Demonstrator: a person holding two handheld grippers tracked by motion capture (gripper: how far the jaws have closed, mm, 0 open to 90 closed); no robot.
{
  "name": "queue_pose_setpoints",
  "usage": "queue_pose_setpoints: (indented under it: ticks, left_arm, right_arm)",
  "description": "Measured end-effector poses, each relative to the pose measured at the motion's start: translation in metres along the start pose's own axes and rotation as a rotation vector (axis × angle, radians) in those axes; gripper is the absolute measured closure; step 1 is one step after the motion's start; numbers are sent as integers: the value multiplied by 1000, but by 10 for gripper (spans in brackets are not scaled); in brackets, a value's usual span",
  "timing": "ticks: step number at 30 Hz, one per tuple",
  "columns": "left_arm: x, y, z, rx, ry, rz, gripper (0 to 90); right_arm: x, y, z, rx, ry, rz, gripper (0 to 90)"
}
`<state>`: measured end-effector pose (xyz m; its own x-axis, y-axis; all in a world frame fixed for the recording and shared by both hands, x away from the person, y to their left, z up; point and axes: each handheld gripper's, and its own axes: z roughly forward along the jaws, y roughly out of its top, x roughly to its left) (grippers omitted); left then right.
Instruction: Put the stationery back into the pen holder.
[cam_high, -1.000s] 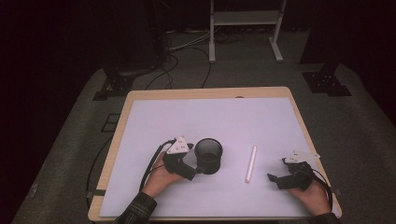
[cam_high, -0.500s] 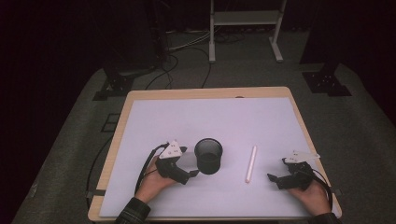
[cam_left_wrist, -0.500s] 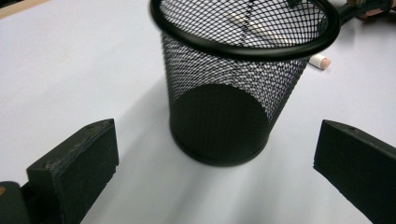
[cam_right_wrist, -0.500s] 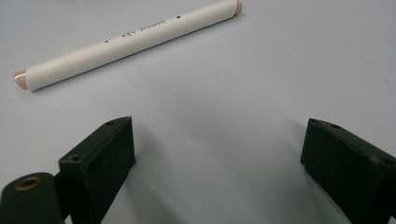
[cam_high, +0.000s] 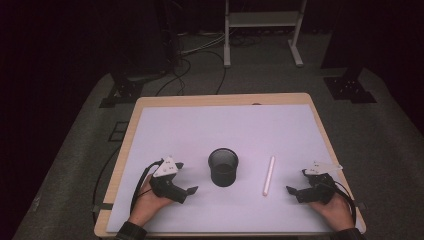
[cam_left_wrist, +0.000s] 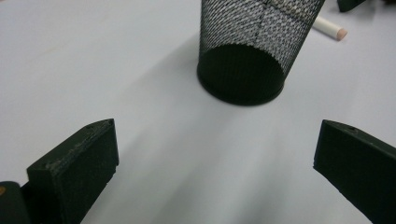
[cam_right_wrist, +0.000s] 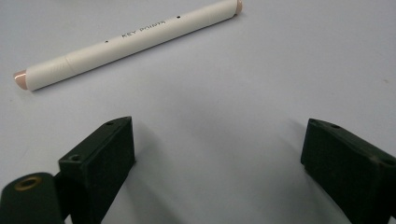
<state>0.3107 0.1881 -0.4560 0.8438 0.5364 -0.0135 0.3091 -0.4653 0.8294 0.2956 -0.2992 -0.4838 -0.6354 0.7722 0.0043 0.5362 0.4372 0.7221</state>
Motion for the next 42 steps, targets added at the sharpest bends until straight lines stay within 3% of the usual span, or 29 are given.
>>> queue_pose_setpoints:
  ticks: [9,20,26,35,42]
  left_arm:
    - [4,-19,-18,61,44,-34,0]
    - [6,-37,-25,172,111,-32,0]
    - [8,-42,-22,196,107,-41,0]
    - [8,-44,-21,187,106,-44,0]
    - [8,-44,-21,186,106,-44,0]
  right_arm:
    - [0,0,0,1,0,-1,89]
    - [0,1,0,1,-5,-11,89]
    - [1,1,0,4,-4,-7,88]
    - [1,3,-1,18,-9,3,92]
    - [3,15,-8,25,5,45,92]
